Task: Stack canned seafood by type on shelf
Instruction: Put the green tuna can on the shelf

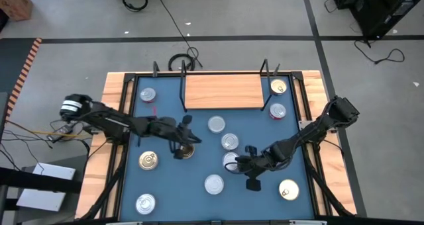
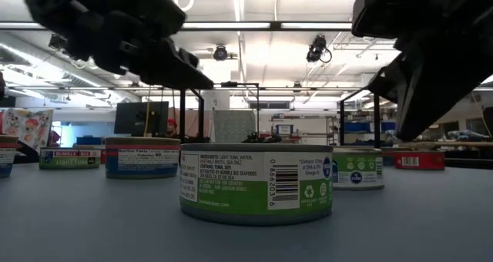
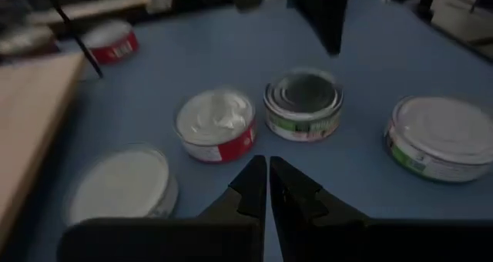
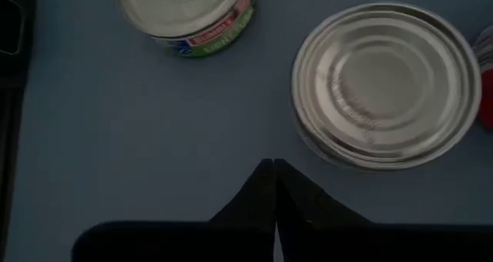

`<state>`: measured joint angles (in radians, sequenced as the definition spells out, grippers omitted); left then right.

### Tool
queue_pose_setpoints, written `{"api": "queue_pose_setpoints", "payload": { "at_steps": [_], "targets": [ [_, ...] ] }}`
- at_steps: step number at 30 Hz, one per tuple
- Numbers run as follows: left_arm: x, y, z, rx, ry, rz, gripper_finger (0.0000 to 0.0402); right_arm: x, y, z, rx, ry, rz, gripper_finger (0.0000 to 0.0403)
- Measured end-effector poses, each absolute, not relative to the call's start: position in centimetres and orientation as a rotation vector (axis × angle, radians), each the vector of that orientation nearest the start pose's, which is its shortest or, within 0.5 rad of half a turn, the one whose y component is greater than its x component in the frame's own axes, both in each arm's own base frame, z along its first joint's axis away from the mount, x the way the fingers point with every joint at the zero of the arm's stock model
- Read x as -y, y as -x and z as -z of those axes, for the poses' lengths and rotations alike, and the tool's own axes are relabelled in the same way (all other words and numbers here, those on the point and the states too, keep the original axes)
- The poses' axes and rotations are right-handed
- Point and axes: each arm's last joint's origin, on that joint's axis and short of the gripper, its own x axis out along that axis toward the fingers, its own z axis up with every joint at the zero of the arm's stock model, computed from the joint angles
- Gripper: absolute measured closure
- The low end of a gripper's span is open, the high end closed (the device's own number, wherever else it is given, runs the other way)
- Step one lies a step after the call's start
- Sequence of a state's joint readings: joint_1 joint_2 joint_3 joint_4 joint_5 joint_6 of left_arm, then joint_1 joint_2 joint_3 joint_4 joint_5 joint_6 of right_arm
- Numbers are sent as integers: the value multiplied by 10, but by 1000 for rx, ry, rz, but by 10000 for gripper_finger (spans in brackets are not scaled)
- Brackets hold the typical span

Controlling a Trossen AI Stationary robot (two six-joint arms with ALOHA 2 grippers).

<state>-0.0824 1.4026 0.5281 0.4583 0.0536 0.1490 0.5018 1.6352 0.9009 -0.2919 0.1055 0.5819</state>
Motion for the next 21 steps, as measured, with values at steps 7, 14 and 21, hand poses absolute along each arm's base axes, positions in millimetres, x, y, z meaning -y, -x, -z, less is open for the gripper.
{"api": "queue_pose_setpoints", "payload": {
  "at_steps": [7, 14, 21],
  "targets": [
    [34, -307, -170, -548, -153, 192, 378, -143, -276, -162, -1051, -226, -68, 395],
    [40, -332, -155, -621, -147, 185, 378, -141, -281, -148, -1080, -211, -41, 396],
    [49, -351, -136, -662, -170, 148, 378, -136, -286, -148, -1032, -196, 21, 396]
  ]
}}
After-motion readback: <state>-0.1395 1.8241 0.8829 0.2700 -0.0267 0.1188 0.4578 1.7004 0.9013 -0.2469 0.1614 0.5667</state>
